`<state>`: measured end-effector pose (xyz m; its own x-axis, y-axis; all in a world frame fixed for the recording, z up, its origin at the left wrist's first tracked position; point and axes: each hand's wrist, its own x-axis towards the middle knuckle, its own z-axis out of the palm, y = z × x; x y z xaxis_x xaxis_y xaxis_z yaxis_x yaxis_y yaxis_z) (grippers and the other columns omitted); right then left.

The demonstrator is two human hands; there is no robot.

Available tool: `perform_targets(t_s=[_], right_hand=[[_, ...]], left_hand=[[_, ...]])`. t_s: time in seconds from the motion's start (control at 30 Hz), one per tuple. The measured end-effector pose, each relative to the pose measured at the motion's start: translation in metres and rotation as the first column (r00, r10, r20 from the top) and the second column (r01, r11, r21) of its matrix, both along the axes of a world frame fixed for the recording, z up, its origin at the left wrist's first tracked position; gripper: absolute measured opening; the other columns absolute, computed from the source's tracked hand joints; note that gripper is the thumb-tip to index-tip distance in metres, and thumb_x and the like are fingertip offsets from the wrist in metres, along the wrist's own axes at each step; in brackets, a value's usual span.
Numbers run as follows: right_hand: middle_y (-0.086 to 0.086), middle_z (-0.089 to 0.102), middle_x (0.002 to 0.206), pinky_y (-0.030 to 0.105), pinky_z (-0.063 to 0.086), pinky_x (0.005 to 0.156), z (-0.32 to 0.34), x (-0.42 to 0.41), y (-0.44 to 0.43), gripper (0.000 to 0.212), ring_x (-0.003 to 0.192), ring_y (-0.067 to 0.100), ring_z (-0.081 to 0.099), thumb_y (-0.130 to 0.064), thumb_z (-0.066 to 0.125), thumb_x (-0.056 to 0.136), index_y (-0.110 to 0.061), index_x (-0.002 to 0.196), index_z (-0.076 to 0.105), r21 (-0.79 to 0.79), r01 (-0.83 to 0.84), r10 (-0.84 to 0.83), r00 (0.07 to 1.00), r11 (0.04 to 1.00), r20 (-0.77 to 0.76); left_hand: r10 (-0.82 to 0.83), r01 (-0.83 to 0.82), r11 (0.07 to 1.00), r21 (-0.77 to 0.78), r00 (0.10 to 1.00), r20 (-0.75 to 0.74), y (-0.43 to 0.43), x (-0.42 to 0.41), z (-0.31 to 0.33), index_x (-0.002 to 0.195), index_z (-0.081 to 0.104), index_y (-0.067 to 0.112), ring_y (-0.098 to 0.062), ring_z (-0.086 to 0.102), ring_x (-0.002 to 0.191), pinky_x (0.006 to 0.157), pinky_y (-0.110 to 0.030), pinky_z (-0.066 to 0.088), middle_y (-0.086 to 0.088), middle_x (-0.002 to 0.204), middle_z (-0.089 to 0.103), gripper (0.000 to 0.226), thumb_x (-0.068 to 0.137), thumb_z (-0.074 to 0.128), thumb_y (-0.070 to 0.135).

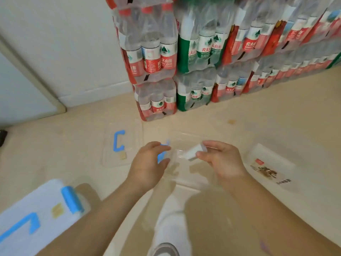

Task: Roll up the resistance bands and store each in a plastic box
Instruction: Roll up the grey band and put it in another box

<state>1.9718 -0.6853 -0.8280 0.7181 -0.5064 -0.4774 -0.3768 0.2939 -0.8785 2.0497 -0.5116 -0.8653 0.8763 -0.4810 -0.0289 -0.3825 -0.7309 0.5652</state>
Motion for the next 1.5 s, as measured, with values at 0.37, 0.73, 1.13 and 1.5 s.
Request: perform_targets(t_s=[0.37,0.73,1.13,1.5], right_hand=[[-0.005,0.063,0.099,0.021,0.047,0.078,-0.091,0.037,-0.002,0.032,0.085,0.017,0.059,-0.001,0.07,0.077,-0.019,0.103,0.069,-0.572,-0.404,0.305,0.915,0.714,-0.265],[-0.004,0.059,0.097,0.026,0.033,0.065,-0.154,0.037,0.034,0.031,0.085,0.02,0.057,0.0,0.056,0.079,-0.021,0.102,0.059,-0.691,-0.635,0.485,0.751,0.344,-0.448],[0.005,0.055,0.092,0.028,0.035,0.061,-0.175,0.04,0.061,0.024,0.074,0.023,0.051,0.007,0.052,0.076,-0.012,0.091,0.052,-0.667,-0.583,0.425,0.807,0.464,-0.409],[0.007,0.057,0.111,0.044,0.057,0.084,-0.145,0.042,0.043,0.025,0.085,0.039,0.065,-0.025,0.059,0.091,-0.003,0.102,0.066,0.366,-0.084,0.194,0.941,0.927,-0.276]], left_hand=[[0.292,-0.287,0.954,0.083,0.836,-0.464,-0.005,-0.006,-0.067,0.124,0.045,0.023,-0.023,0.064,0.078,0.068,-0.031,0.049,0.005,0.078,0.057,0.054,0.074,0.064,0.013],[0.304,-0.356,0.932,0.067,0.669,-0.679,0.017,-0.058,-0.066,0.127,0.039,0.033,-0.026,0.068,0.076,0.078,-0.044,0.055,0.003,0.081,0.057,0.065,0.072,0.065,0.012],[0.291,-0.382,0.924,0.029,0.651,-0.702,0.013,-0.065,-0.062,0.124,0.038,0.035,-0.024,0.064,0.085,0.076,-0.032,0.051,0.006,0.082,0.053,0.062,0.074,0.067,0.01],[0.254,-0.429,0.902,-0.042,0.607,-0.753,0.016,-0.063,-0.061,0.1,0.046,0.042,-0.015,0.061,0.067,0.075,-0.034,0.055,0.004,0.078,0.055,0.047,0.077,0.067,0.007]])
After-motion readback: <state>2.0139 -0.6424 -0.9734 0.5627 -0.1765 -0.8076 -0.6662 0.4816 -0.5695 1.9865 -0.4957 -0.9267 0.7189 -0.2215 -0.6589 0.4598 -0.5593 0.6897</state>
